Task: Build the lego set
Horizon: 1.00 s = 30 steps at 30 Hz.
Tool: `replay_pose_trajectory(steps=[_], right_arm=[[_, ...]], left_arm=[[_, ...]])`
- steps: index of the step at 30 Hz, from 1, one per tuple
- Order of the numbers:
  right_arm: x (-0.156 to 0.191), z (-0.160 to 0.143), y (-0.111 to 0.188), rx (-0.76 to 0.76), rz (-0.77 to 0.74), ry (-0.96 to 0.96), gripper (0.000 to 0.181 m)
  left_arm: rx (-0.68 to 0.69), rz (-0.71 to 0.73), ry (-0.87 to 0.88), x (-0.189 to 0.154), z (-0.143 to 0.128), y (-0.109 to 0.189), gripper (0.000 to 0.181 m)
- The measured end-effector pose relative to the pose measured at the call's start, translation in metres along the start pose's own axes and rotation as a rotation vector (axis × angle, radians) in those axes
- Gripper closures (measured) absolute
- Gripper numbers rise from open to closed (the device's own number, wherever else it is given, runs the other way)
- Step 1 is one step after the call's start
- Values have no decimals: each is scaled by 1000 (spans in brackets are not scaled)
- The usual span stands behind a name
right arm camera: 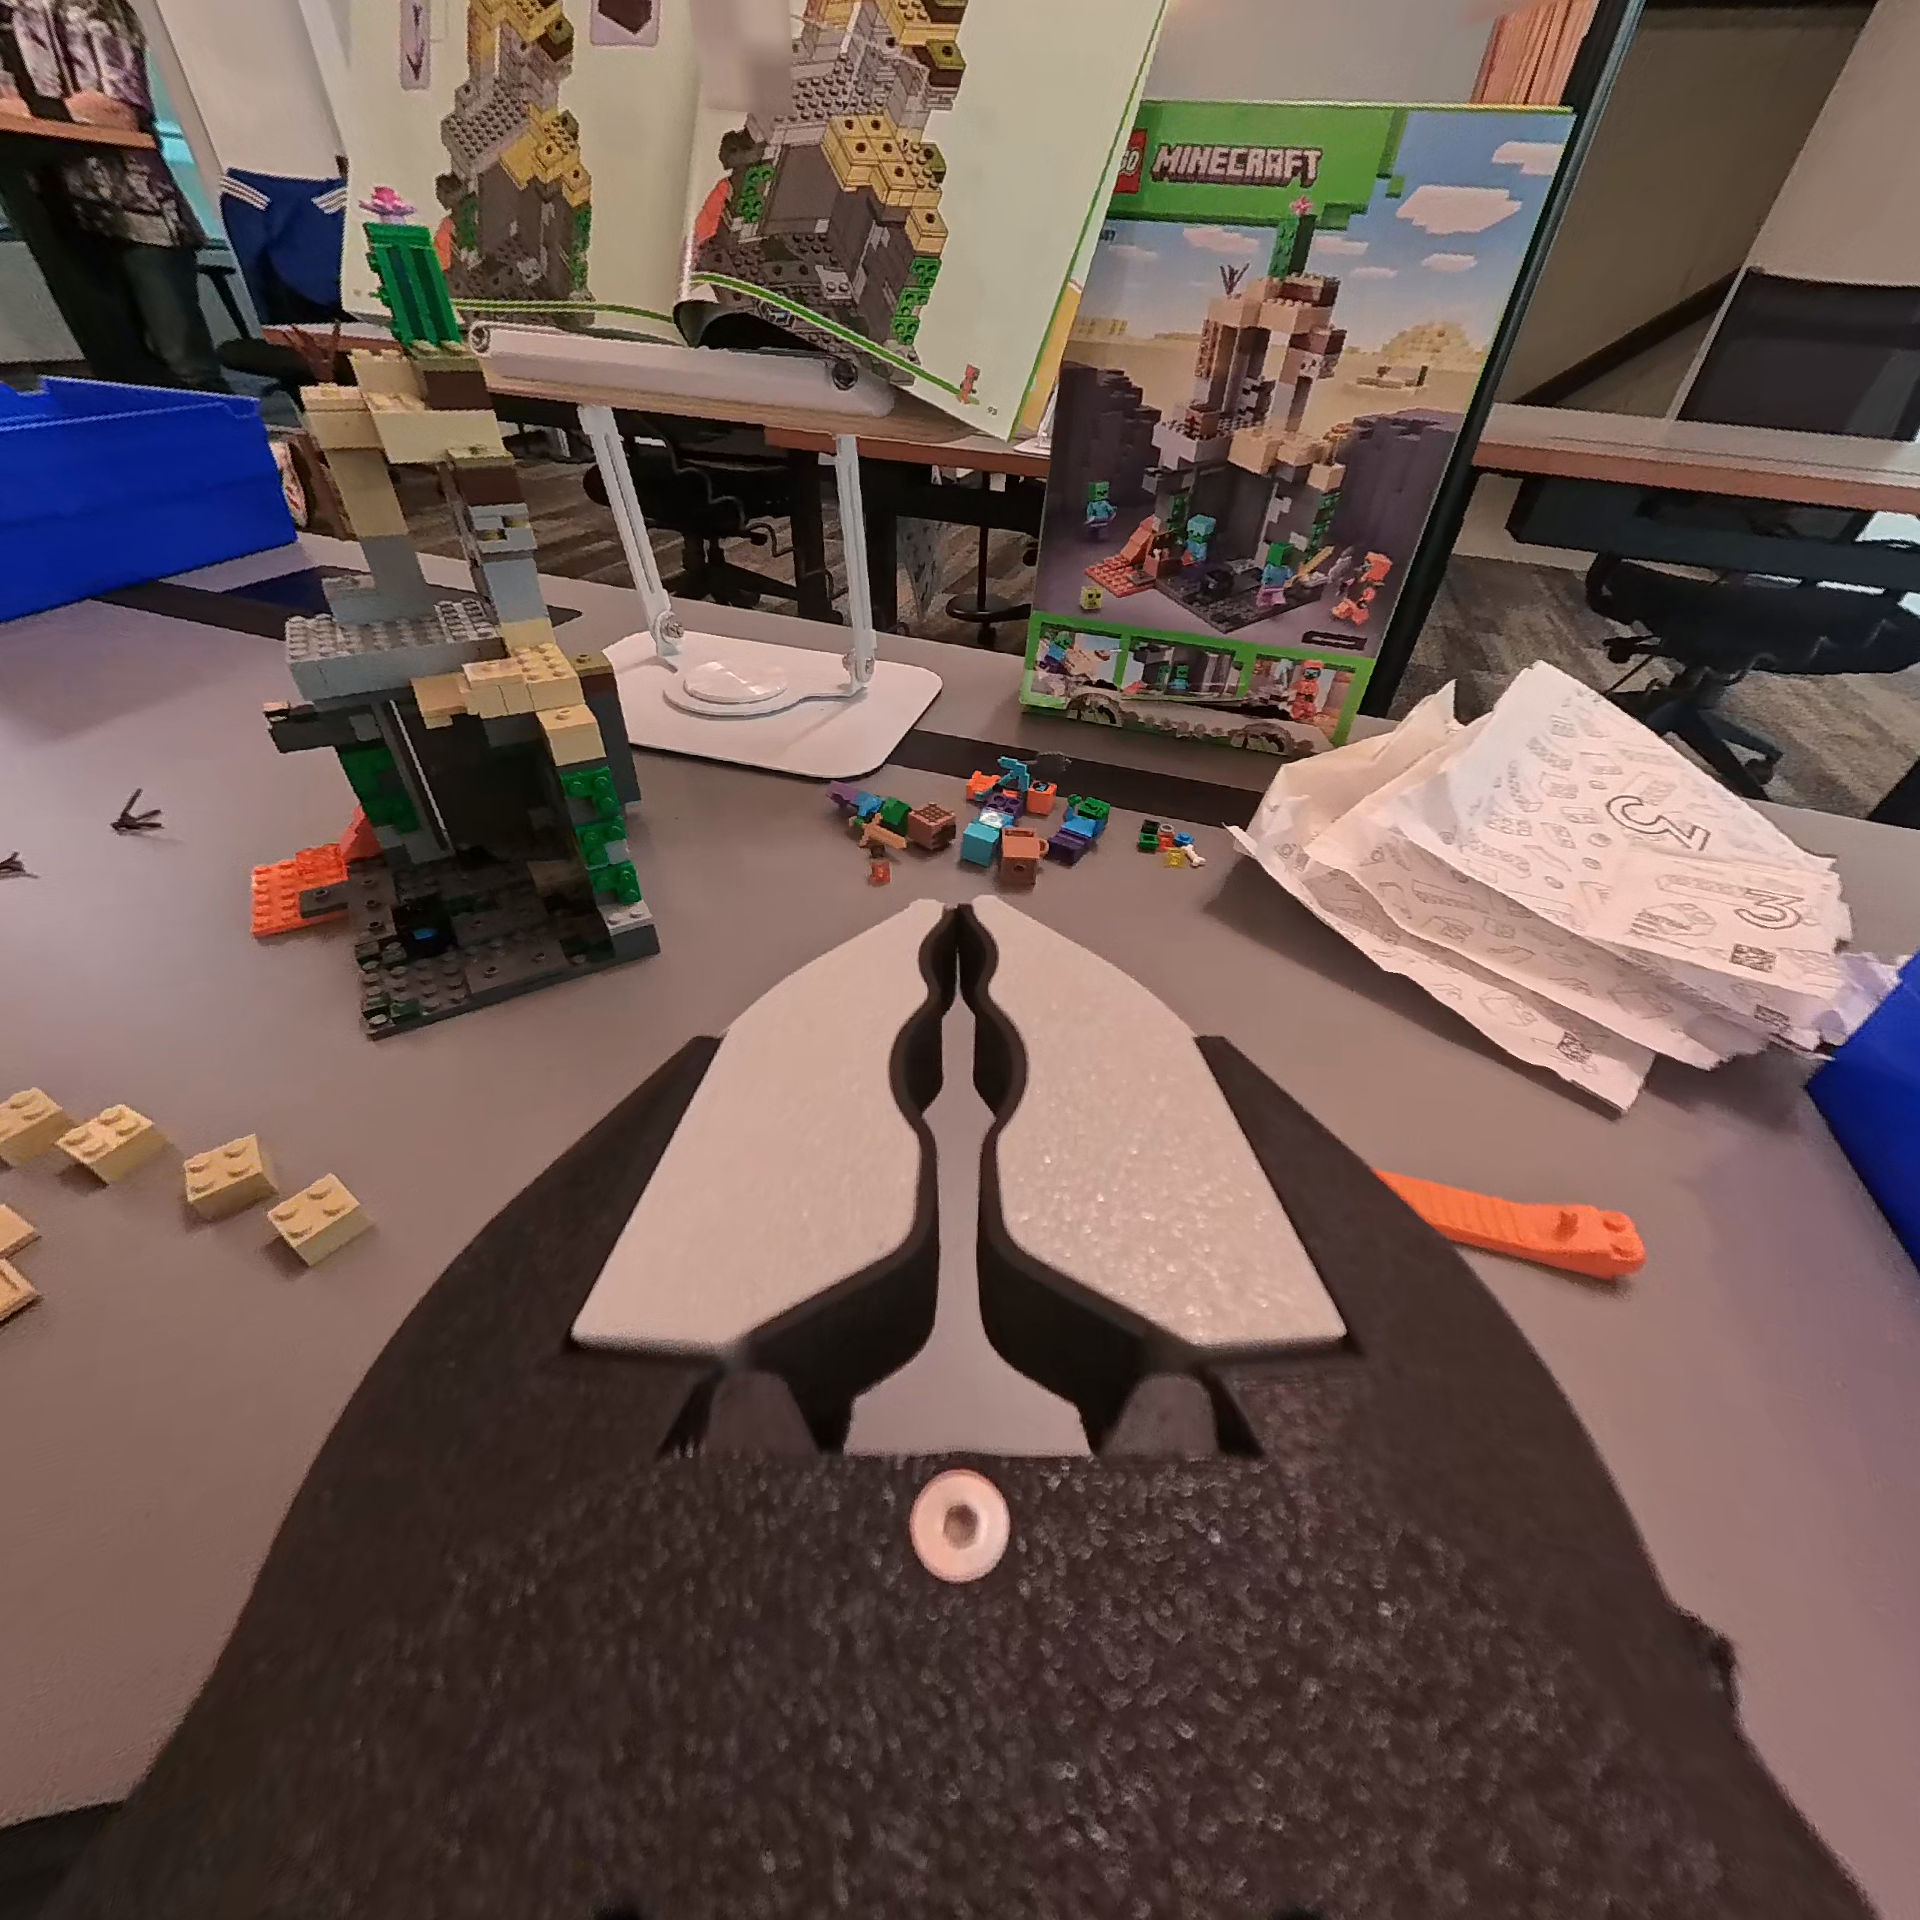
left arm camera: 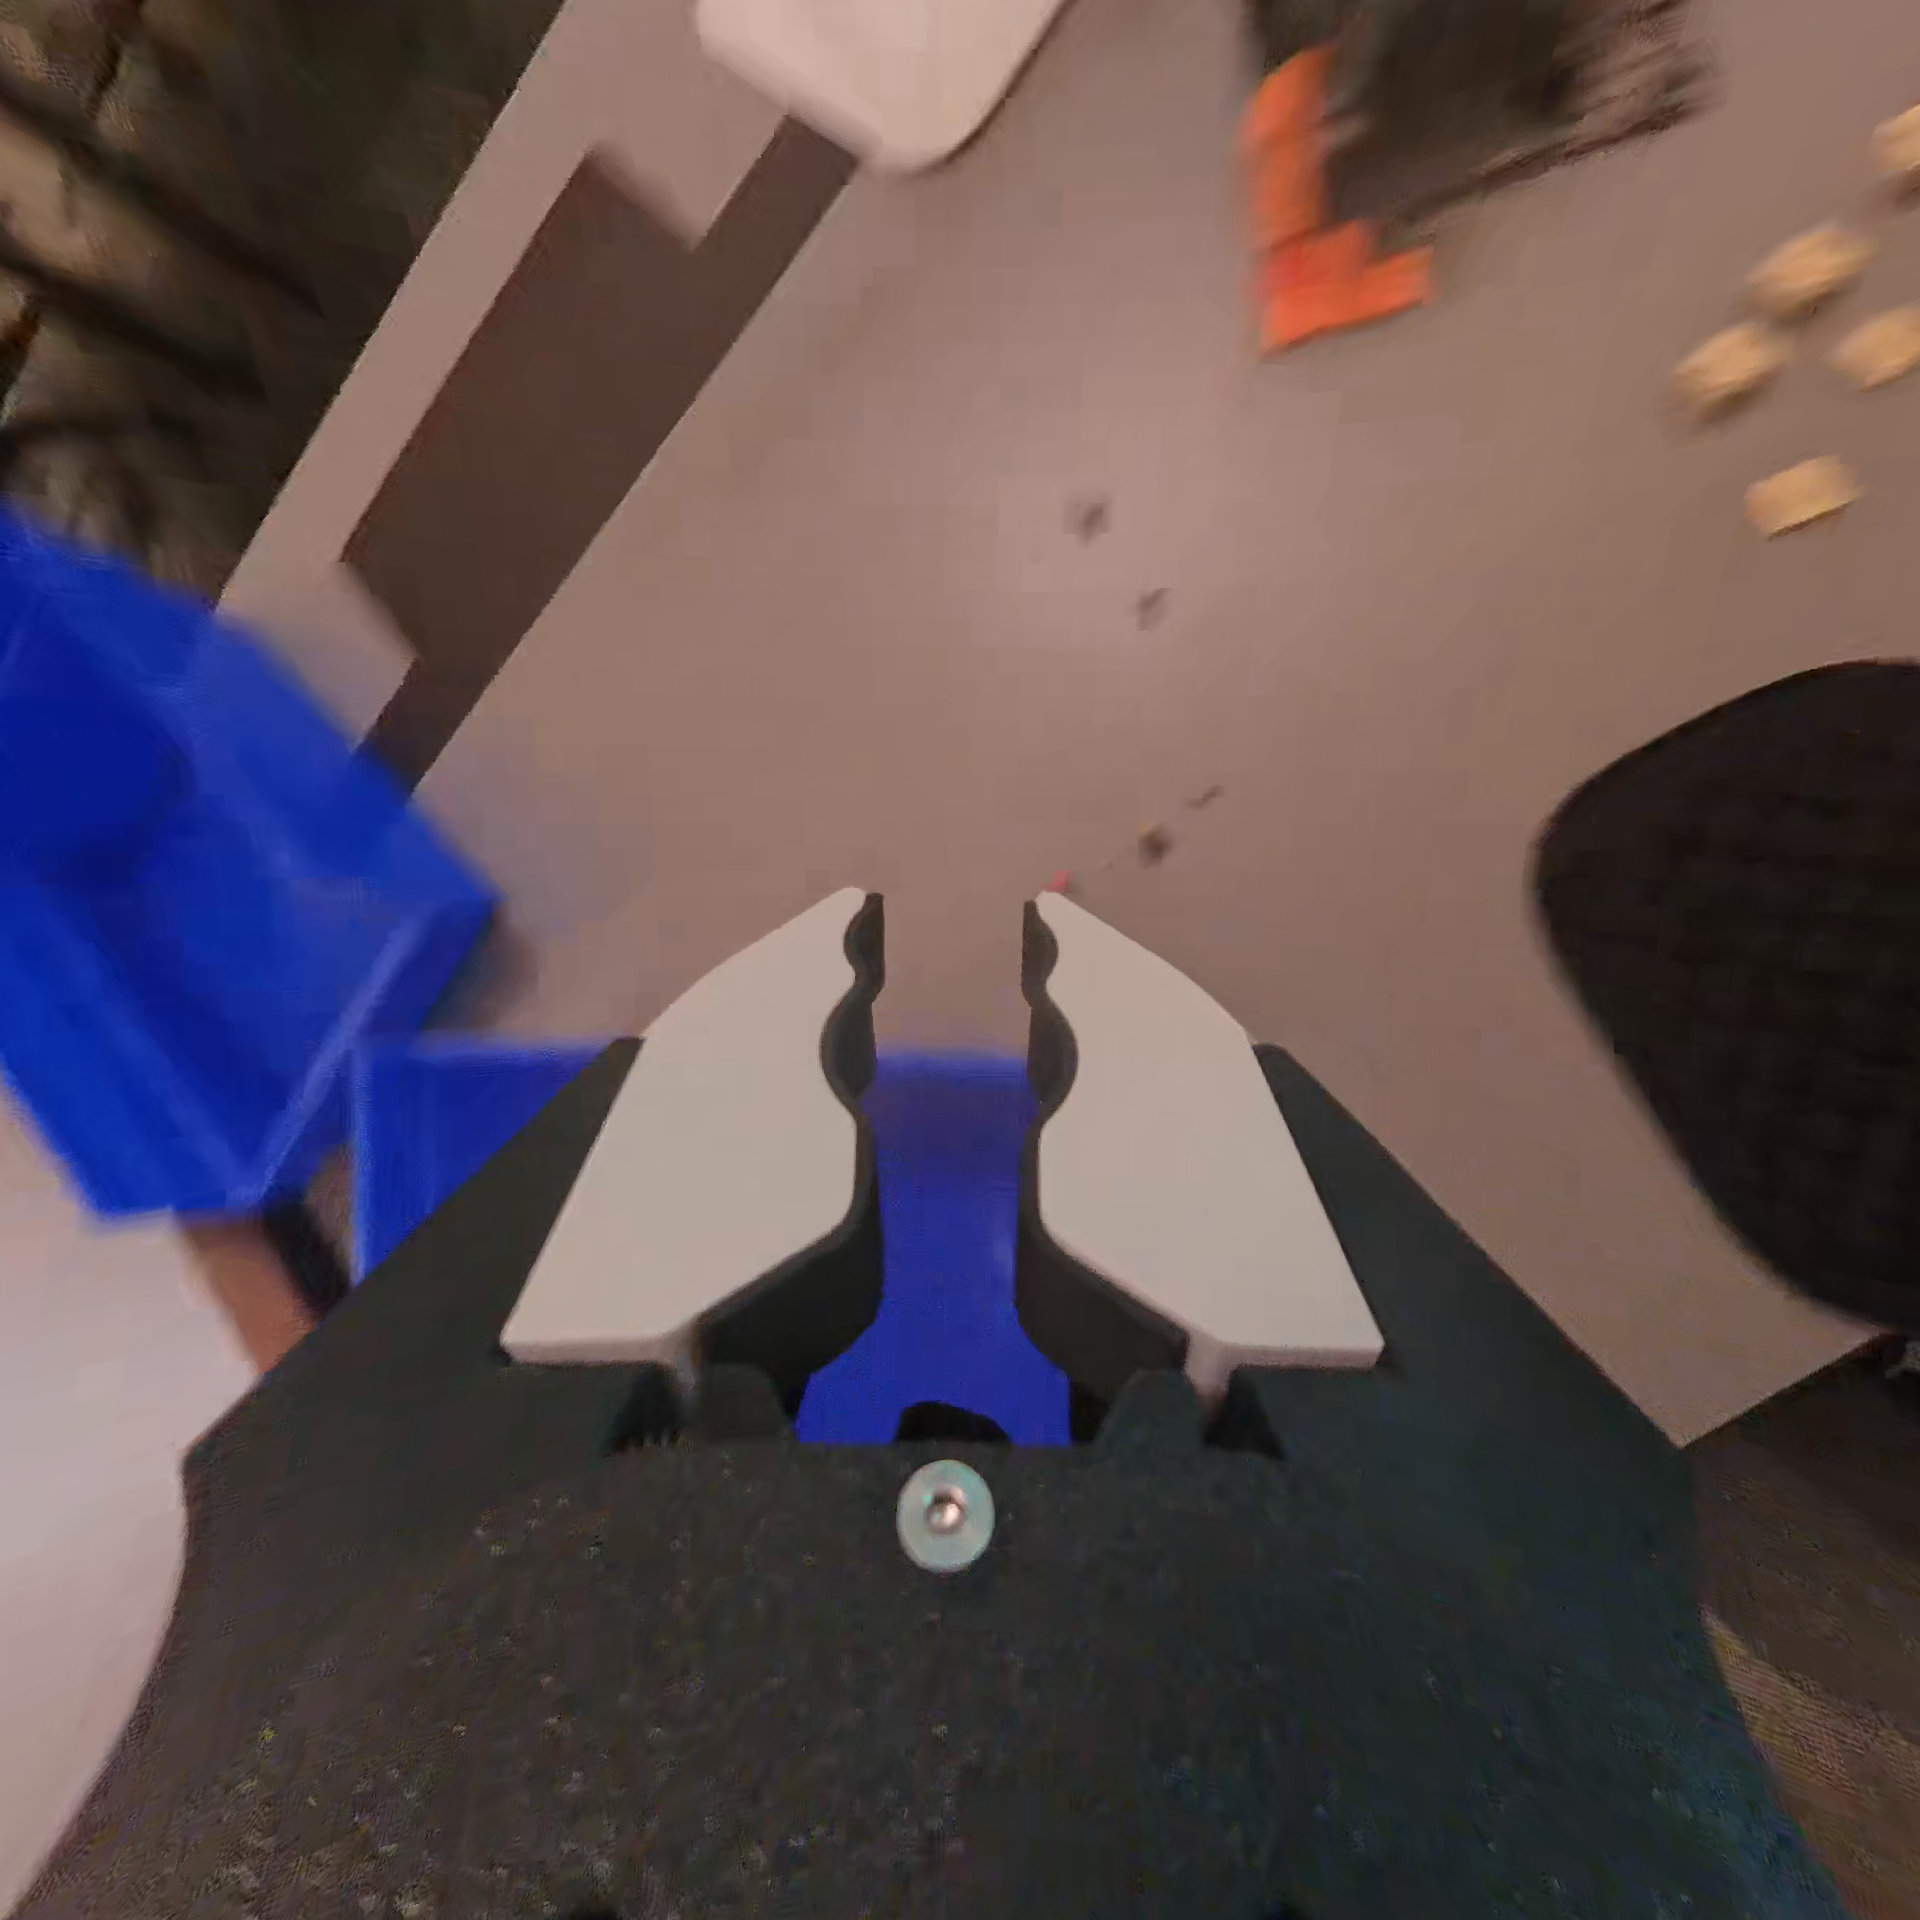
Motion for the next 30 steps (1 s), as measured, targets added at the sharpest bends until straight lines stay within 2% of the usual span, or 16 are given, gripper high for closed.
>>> replay_pose_trajectory(steps=[2,5,9,12,22,30], right_arm=[[1,0,0,1,4,4,181],[1,0,0,1,3,5,181],[0,-1,0,4,-1,3,181],[0,-1,0,1,-1,2,181],[3,-3,-3,9,9,16,181],[4,-5,-5,21,10,21,181]], left_arm=[[87,51,101,39,-36,9,155],[218,62,227,79,-91,4,155],[389,1,301,106,-155,-21,151],[469,-51,333,116,-186,-38,151],[687,-127,234,124,-230,-72,147],[790,-208,153,117,-244,-92,141]])
Point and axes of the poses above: each gripper's, where its closed fingertips meet, y back along the fingers, z out of its top, x = y × z across the jaws, the point moved 6 cm from there along y, back along the fingers
